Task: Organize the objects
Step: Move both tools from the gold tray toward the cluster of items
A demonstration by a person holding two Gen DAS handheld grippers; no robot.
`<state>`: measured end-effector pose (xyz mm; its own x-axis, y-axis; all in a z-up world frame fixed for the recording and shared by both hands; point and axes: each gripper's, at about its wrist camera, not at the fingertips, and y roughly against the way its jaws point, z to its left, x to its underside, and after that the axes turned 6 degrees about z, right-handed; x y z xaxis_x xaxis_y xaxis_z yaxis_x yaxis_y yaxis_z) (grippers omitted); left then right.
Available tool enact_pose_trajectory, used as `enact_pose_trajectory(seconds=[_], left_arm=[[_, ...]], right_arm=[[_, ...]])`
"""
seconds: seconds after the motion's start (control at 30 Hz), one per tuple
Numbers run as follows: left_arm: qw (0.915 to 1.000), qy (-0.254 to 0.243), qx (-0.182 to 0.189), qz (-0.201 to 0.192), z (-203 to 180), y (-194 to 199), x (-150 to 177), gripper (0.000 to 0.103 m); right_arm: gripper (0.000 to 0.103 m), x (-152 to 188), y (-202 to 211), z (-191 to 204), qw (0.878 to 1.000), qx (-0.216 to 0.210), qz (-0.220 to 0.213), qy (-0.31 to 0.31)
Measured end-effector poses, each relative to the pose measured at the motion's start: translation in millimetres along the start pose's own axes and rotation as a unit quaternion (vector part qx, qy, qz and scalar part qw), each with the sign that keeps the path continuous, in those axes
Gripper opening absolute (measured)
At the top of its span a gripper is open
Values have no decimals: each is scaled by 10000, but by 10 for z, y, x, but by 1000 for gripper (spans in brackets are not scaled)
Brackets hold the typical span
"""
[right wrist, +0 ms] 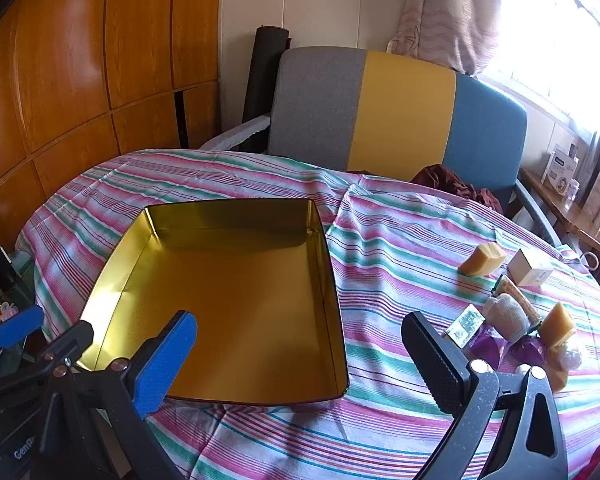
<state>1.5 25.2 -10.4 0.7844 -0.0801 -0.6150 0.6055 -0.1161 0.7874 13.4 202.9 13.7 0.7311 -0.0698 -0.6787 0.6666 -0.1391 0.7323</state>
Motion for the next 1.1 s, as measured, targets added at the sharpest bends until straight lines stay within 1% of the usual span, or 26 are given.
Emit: enact_pose_trajectory(seconds=[0.2,0.33,0.37,0.5,0.6,0.7,0.83,0.87,0.97,1.07,1.1], left_arm=[[9998,-26,212,30,-47,-11,-3,65],[9971,47,720,251,-56,-52,-40,65],[9965,43,788,285,-73,-63,-45,65],[9966,-165,783,195,-209,-67,-45,65],[9953,-336,895,169,-300,-71,-53,65],[9939,-430,981,254,-363,-98,-66,65],[9913,-699,1042,389,-522,-163,-84,67],[9904,-792,1053,413,-572,-174,-86,71],[9863,-1106,1135,460,-744,-195,-88,74],[9805,-1477,1203,479,-947,-193,-101,75],[9785,-1602,1207,476,-1013,-186,-104,75]], right_arm=[[103,13,-23,-41,10000,3,16,-14],[103,22,-32,-95,10000,14,17,-11],[103,26,-35,-122,10000,11,23,-23],[103,20,-52,-258,9999,25,71,-130],[103,7,-52,-375,9997,115,58,-207],[103,5,-63,-500,9993,213,88,-291],[103,29,-86,-671,9990,272,155,-334],[103,32,-94,-734,9988,258,202,-374],[103,48,-105,-1039,9971,247,338,-633],[103,64,-106,-1483,9935,231,506,-992],[103,82,-95,-1713,9910,247,565,-1191]])
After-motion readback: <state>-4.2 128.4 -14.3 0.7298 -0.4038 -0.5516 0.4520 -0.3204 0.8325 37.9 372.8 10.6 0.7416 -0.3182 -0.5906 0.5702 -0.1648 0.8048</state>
